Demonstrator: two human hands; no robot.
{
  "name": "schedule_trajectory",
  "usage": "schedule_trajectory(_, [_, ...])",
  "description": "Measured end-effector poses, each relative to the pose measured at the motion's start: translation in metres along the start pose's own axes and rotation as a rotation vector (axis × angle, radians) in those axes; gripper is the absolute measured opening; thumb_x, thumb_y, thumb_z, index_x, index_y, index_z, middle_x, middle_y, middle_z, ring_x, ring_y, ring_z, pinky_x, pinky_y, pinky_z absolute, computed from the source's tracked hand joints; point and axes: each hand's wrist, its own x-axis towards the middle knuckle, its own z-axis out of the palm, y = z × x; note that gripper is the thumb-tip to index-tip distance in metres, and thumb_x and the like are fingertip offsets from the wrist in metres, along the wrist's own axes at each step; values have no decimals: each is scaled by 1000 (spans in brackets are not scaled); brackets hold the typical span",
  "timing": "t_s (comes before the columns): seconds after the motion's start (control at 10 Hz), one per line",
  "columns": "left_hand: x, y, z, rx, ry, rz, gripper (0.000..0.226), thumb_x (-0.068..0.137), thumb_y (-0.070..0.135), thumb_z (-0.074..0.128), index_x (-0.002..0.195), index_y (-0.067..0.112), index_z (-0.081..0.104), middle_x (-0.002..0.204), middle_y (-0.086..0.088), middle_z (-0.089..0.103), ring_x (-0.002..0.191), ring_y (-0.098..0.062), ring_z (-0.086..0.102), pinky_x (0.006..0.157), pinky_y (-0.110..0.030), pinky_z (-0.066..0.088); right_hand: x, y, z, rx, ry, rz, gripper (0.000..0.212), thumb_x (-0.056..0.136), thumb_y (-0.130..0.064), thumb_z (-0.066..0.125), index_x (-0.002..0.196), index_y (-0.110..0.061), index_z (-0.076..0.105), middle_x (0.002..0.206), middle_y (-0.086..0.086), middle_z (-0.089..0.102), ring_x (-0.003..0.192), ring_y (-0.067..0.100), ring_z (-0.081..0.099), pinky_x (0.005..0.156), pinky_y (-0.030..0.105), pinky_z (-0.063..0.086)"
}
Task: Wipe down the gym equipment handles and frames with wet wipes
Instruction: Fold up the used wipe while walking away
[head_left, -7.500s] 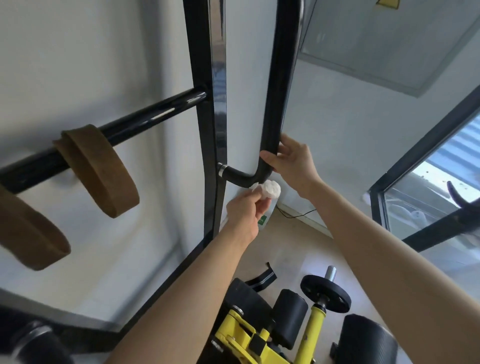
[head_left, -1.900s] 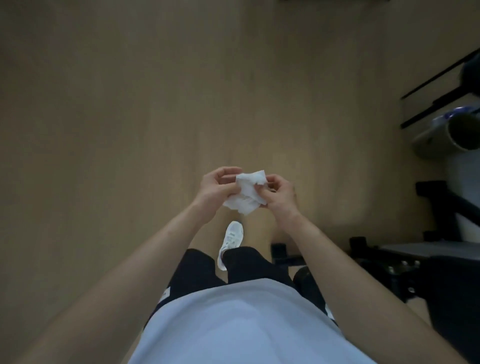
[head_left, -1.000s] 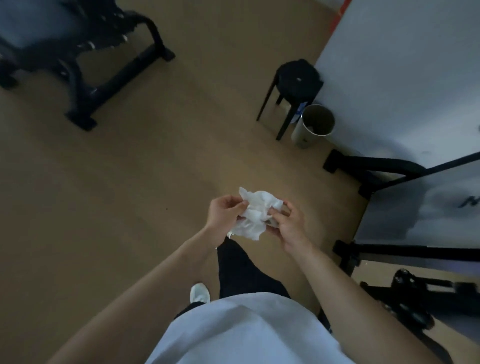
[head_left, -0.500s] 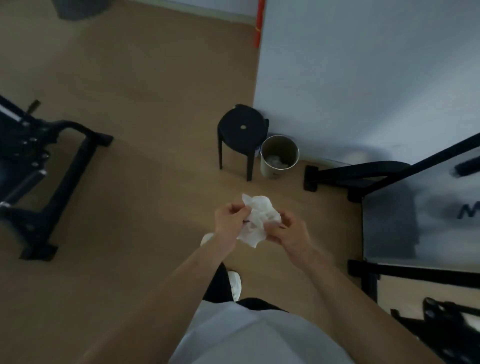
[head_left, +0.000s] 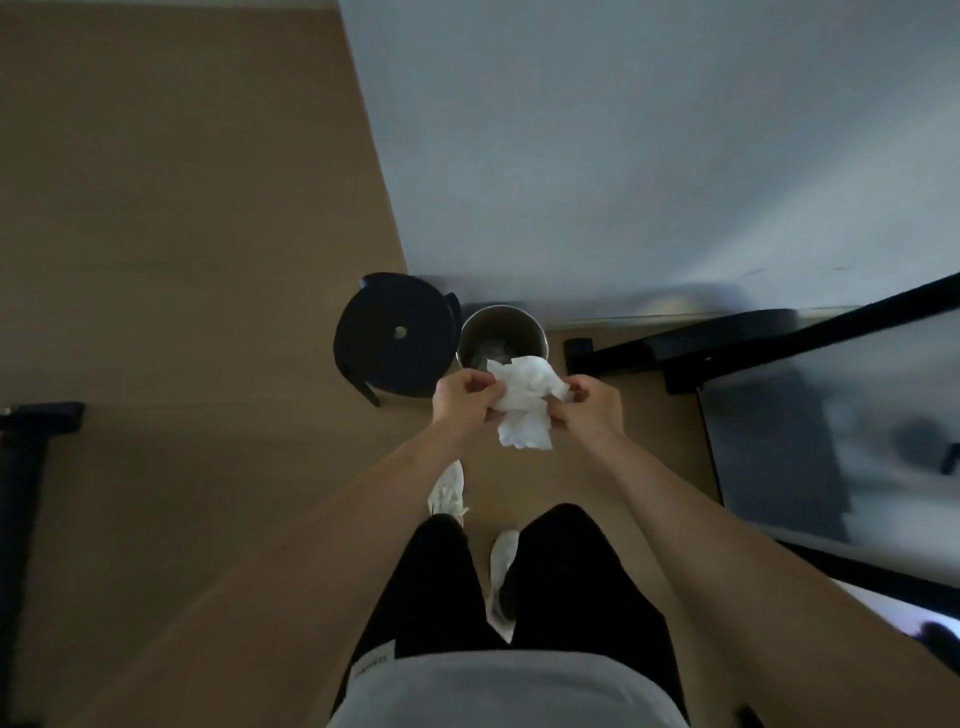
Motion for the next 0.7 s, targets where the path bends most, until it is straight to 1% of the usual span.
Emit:
schedule_trajectory(0.1, [58, 2, 14, 84, 67, -41, 12, 91, 19, 73, 103, 16, 72, 98, 0, 72, 83, -13, 70, 64, -21, 60, 65, -1, 4, 55, -10, 105, 18, 91, -15, 73, 109, -14, 68, 99, 4, 69, 86, 15, 70, 70, 26, 61])
schedule_trajectory(0.2, [119, -11, 30, 99, 143, -105, 13, 91, 21, 74, 104, 20, 73, 101, 0, 71, 88, -18, 71, 80, -36, 64, 129, 8, 14, 117, 30, 216, 24, 91, -11, 73, 115, -13, 70, 111, 6, 69, 85, 14, 69, 59, 17, 58])
schedule_trajectory(0.3, [181, -28, 49, 115, 197, -162, 19, 91, 22, 74, 109, 20, 73, 102, 1, 70, 89, -18, 69, 83, -39, 63, 195, 23, 26, 124, 69, 267, 16, 91, -4, 71, 104, -14, 72, 116, 11, 68, 84, 18, 70, 50, 12, 52])
schedule_trajectory(0.4, [238, -48, 70, 90, 217, -200, 20, 92, 20, 73, 111, 20, 72, 94, 6, 66, 83, -15, 70, 79, -37, 64, 251, 46, 40, 114, -9, 300, 20, 93, -3, 68, 109, -14, 72, 123, 10, 65, 93, 21, 70, 53, 13, 54])
schedule_trajectory(0.5, [282, -71, 91, 27, 228, -259, 19, 93, 18, 71, 111, 17, 72, 94, 3, 67, 84, -15, 69, 83, -38, 63, 289, 72, 51, 39, -157, 279, 33, 93, -3, 67, 124, -16, 68, 129, 8, 64, 108, 23, 66, 69, 24, 61])
schedule_trajectory(0.6, [298, -94, 96, -8, 234, -372, 24, 93, 23, 70, 117, 18, 68, 98, -3, 69, 85, -19, 69, 81, -37, 63, 304, 91, 57, -33, -248, 271, 48, 92, -6, 69, 137, -17, 58, 130, 2, 63, 118, 22, 60, 96, 40, 57])
schedule_trajectory(0.7, [283, -110, 90, 8, 233, -447, 28, 93, 19, 67, 121, 18, 67, 100, -5, 70, 82, -18, 68, 69, -32, 58, 295, 106, 56, -153, -259, 246, 51, 91, -14, 71, 140, -18, 56, 131, 3, 62, 118, 23, 60, 99, 41, 55])
